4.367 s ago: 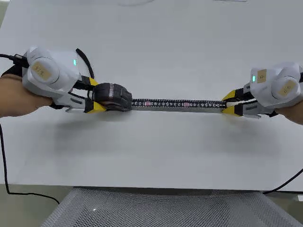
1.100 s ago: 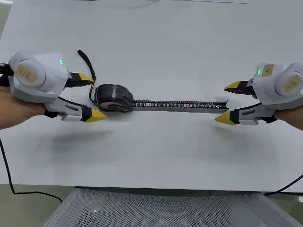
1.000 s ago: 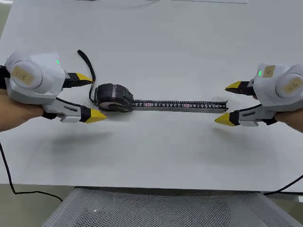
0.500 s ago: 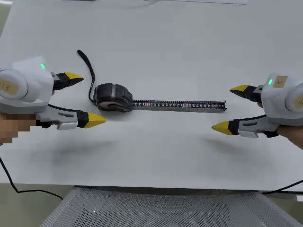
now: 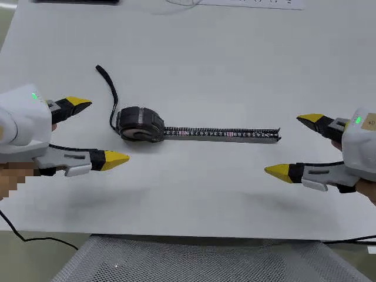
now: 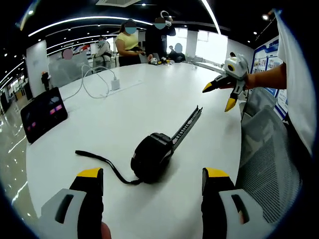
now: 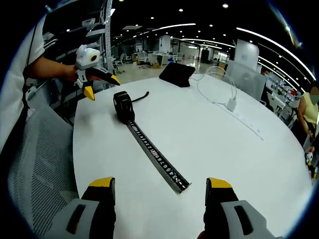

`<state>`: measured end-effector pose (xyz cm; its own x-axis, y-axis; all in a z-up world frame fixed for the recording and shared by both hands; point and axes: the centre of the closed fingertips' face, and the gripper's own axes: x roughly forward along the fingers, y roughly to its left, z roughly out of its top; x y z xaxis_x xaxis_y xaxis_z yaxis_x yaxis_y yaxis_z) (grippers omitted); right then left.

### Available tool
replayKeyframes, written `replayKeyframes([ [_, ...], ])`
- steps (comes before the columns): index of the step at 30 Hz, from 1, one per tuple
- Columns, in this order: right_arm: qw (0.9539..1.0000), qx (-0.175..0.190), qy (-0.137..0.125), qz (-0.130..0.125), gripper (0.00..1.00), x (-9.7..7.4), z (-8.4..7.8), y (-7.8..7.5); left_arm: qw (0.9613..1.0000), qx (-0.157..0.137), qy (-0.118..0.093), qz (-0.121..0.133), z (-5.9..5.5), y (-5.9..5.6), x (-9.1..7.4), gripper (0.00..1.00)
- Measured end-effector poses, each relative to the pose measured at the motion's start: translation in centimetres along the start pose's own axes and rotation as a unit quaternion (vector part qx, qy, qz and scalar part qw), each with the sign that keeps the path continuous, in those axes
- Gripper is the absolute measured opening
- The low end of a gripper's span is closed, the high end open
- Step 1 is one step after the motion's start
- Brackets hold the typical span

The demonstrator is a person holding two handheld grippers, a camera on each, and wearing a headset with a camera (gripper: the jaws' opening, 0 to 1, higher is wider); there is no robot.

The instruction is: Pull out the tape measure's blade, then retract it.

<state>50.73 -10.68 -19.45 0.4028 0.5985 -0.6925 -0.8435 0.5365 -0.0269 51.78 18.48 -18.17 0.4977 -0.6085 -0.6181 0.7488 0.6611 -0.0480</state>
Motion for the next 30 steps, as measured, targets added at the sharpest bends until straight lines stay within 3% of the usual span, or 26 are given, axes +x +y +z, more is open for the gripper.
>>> replayKeyframes([
  [8,0.9994,0.022,-0.018,-0.022,0.76,-1.0,-0.5,0.3,0.9997,-0.018,-0.001,0.015,-1.8,-0.8,-1.0,0.82],
  [12,0.9990,0.023,-0.020,-0.033,0.79,-1.3,-0.7,0.5,0.9991,-0.032,-0.008,0.025,-2.1,-1.0,-1.4,0.86],
  [22,0.9981,0.041,-0.027,-0.038,0.85,-1.7,-1.3,1.3,0.9982,-0.044,-0.013,0.039,-3.0,-2.2,-2.2,0.88],
  [30,0.9973,0.052,-0.034,-0.038,0.87,-1.6,-1.9,2.2,0.9983,-0.043,-0.003,0.040,-4.4,-3.8,-1.9,0.92],
])
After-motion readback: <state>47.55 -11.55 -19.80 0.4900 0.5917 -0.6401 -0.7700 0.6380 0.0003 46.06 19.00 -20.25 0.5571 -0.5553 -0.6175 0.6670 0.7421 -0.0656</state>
